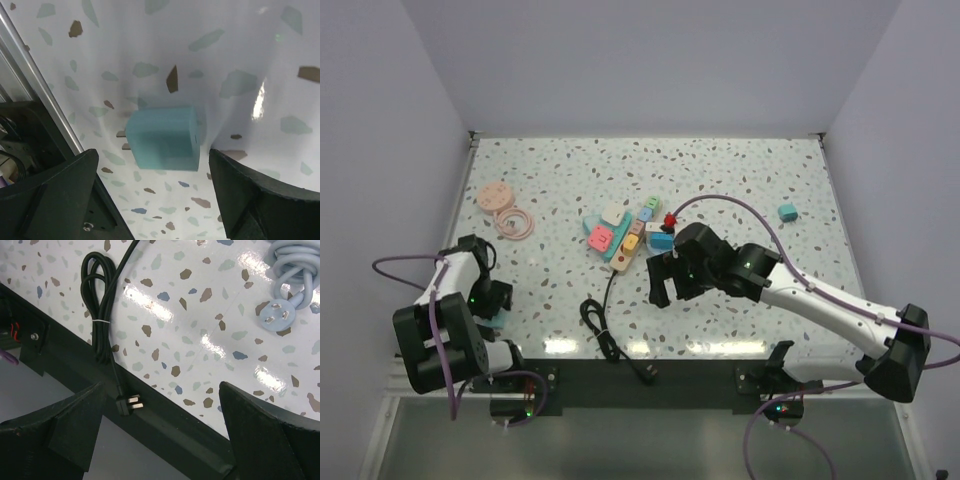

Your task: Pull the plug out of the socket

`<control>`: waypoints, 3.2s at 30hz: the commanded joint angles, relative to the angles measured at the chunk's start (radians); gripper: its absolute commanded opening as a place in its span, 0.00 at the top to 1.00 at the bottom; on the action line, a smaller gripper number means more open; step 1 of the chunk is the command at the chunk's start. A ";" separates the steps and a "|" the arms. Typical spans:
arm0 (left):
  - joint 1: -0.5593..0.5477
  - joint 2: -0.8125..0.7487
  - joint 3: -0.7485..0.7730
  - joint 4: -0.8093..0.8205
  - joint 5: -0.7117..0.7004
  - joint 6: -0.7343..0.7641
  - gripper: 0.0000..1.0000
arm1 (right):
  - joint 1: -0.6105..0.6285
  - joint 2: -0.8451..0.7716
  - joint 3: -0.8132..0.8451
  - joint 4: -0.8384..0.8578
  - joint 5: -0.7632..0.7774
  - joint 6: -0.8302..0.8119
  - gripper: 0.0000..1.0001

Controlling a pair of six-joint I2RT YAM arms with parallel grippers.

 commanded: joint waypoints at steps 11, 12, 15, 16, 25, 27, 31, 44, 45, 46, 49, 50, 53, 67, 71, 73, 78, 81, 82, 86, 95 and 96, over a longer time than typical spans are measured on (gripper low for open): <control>0.120 0.125 0.006 0.157 -0.021 0.054 0.25 | -0.010 0.047 0.074 -0.036 -0.028 0.010 0.02; 0.122 0.133 0.004 0.169 -0.020 0.063 0.31 | -0.009 0.047 0.076 -0.034 -0.030 0.012 0.02; 0.123 0.153 -0.005 0.200 -0.024 0.089 0.54 | -0.009 0.054 0.079 -0.030 -0.028 0.017 0.02; 0.123 0.150 -0.002 0.203 -0.020 0.094 0.60 | -0.009 0.057 0.081 -0.028 -0.030 0.017 0.02; 0.107 0.078 0.047 0.286 0.126 0.271 0.92 | -0.009 0.116 0.102 -0.004 -0.036 0.018 0.02; 0.049 0.063 0.064 0.304 0.162 0.296 0.95 | -0.012 0.128 0.107 -0.004 -0.013 0.023 0.02; -0.125 0.082 0.119 0.314 0.156 0.269 0.99 | -0.018 0.130 0.105 -0.007 0.028 0.040 0.02; -0.619 0.392 0.544 0.325 0.239 0.258 1.00 | -0.131 -0.025 -0.016 -0.079 0.245 0.216 0.02; -0.651 0.444 0.643 0.291 0.231 0.261 1.00 | -0.139 -0.050 -0.019 -0.086 0.259 0.228 0.02; -0.715 0.469 0.697 0.271 0.227 0.261 1.00 | -0.157 -0.062 -0.018 -0.091 0.280 0.236 0.02; -0.829 0.575 0.899 0.211 0.245 0.272 1.00 | -0.185 -0.081 0.008 -0.157 0.344 0.285 0.02; -0.855 0.602 0.947 0.196 0.253 0.281 1.00 | -0.191 -0.082 0.015 -0.194 0.389 0.312 0.02; -0.946 0.713 1.145 0.116 0.263 0.293 1.00 | -0.214 -0.094 0.027 -0.214 0.414 0.339 0.02; -1.036 1.080 1.474 0.522 0.533 0.388 1.00 | -0.254 -0.200 -0.001 -0.232 0.584 0.492 0.02; -1.041 1.199 1.539 0.662 0.595 0.342 0.94 | -0.256 -0.212 0.008 -0.254 0.621 0.492 0.02; -1.039 1.247 1.595 0.660 0.622 0.325 0.91 | -0.256 -0.208 0.013 -0.257 0.628 0.484 0.02; -1.039 1.255 1.584 0.739 0.662 0.288 0.58 | -0.256 -0.208 0.005 -0.235 0.622 0.471 0.02; -1.036 1.209 1.544 0.763 0.651 0.288 0.30 | -0.257 -0.206 0.007 -0.235 0.638 0.461 0.02; -1.035 1.192 1.534 0.771 0.650 0.295 0.17 | -0.257 -0.202 0.010 -0.240 0.645 0.458 0.02; -1.016 1.085 1.477 0.776 0.621 0.316 0.00 | -0.260 -0.191 0.018 -0.234 0.656 0.454 0.02; -0.897 0.740 1.276 0.763 0.552 0.402 0.04 | -0.308 -0.128 0.027 -0.177 0.621 0.392 0.10; -0.862 0.700 1.245 0.763 0.549 0.403 0.06 | -0.335 -0.101 0.025 -0.160 0.598 0.380 0.14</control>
